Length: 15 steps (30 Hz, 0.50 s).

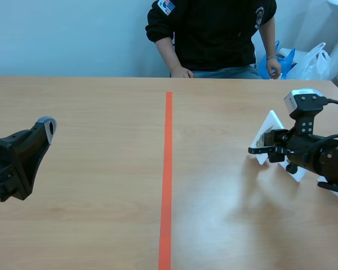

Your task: Sort the leaf by its shape. The table is split by an orange tape line. A compound leaf with several leaflets goes to the left side, a simple leaf with one blade goes to the right side. Return to the home posture when a red brick is placed on the table.

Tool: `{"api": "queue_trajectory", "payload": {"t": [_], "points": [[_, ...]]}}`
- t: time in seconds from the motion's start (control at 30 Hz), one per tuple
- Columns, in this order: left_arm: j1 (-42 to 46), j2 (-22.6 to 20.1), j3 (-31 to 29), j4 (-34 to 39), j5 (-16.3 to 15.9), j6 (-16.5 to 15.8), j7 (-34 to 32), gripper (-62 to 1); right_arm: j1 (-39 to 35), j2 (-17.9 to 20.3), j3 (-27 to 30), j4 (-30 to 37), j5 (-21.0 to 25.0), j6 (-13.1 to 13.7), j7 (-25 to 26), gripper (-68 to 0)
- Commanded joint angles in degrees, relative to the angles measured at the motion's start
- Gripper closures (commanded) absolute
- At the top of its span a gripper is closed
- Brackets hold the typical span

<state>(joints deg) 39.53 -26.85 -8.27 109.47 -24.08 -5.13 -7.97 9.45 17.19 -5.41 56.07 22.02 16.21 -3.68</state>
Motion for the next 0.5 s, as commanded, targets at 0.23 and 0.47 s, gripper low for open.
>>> {"api": "queue_trajectory", "payload": {"t": [0.23, 0.47], "points": [[0.5, 0.0, -0.2, 0.8, -0.2, -0.2, -1.0, -62.3, 1.3, 2.8, 2.4, 0.7, 0.7, -0.8, 0.6, -4.6], [0.5, 0.0, -0.2, 0.8, -0.2, -0.2, -1.0, -62.3, 0.5, 2.8, 2.4, 0.7, 0.7, -1.7, 1.2, -5.6]]}}
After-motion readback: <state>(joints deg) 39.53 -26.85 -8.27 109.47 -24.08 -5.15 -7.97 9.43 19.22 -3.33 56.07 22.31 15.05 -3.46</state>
